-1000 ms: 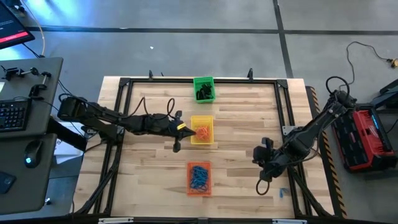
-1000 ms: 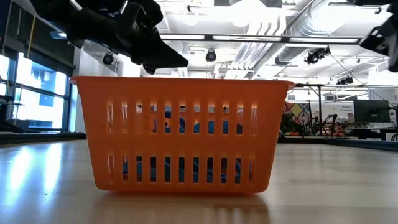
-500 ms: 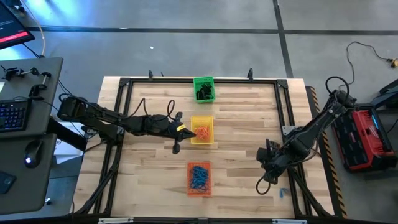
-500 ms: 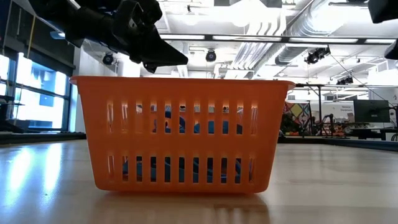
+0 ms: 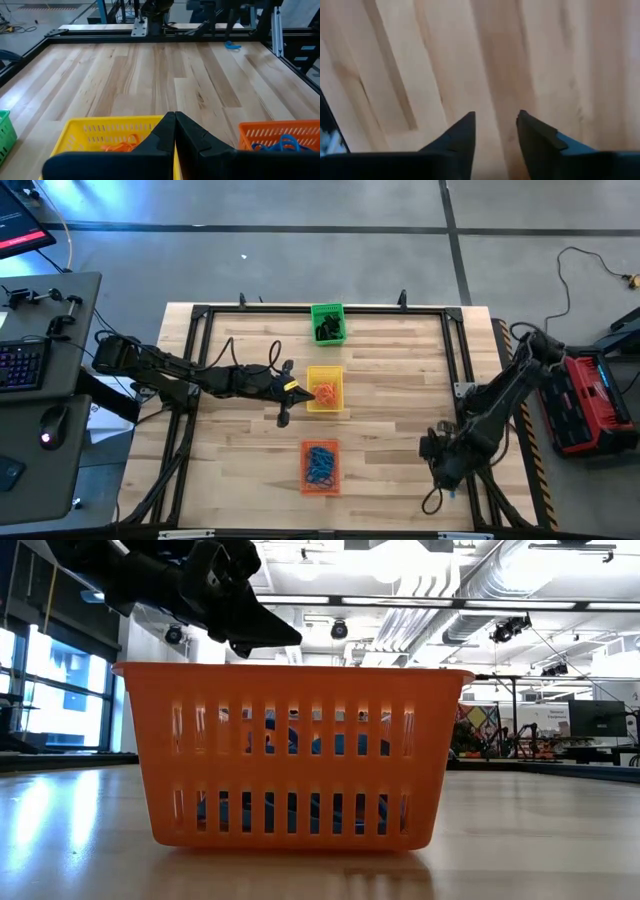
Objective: Sort rubber bands into baskets
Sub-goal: Put the orange rubber band into the yellow bin
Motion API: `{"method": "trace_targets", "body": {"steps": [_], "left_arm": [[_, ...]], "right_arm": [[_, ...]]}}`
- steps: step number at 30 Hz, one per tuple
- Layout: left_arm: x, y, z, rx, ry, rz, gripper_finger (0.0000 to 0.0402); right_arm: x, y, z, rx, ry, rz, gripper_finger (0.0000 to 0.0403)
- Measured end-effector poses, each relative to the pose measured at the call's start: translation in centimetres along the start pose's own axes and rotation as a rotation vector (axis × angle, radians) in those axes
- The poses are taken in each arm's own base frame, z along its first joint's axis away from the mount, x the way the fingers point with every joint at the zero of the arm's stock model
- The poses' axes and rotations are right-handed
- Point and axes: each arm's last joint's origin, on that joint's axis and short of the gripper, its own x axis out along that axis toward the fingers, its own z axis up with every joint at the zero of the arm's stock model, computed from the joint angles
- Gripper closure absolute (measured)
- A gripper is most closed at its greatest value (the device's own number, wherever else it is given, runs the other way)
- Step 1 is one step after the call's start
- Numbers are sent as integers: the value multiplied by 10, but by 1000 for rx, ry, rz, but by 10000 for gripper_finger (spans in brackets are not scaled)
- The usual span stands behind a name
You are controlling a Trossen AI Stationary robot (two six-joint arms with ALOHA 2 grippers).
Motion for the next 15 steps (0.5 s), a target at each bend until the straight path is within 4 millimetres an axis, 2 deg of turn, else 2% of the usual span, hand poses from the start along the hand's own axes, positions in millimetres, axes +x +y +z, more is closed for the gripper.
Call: {"method": "trace_targets", "body": {"steps": [3, 7, 15], "left_arm": [[0, 0, 0, 0, 3, 0, 401], [0, 0, 0, 4, 3, 0, 401], [0, 0, 0, 7, 4, 1, 401]], "right_arm": [[11, 10, -8, -15, 86, 2, 252], [25, 22, -20, -4, 185, 1, 243], [42, 42, -39, 29, 215, 21, 242]]}}
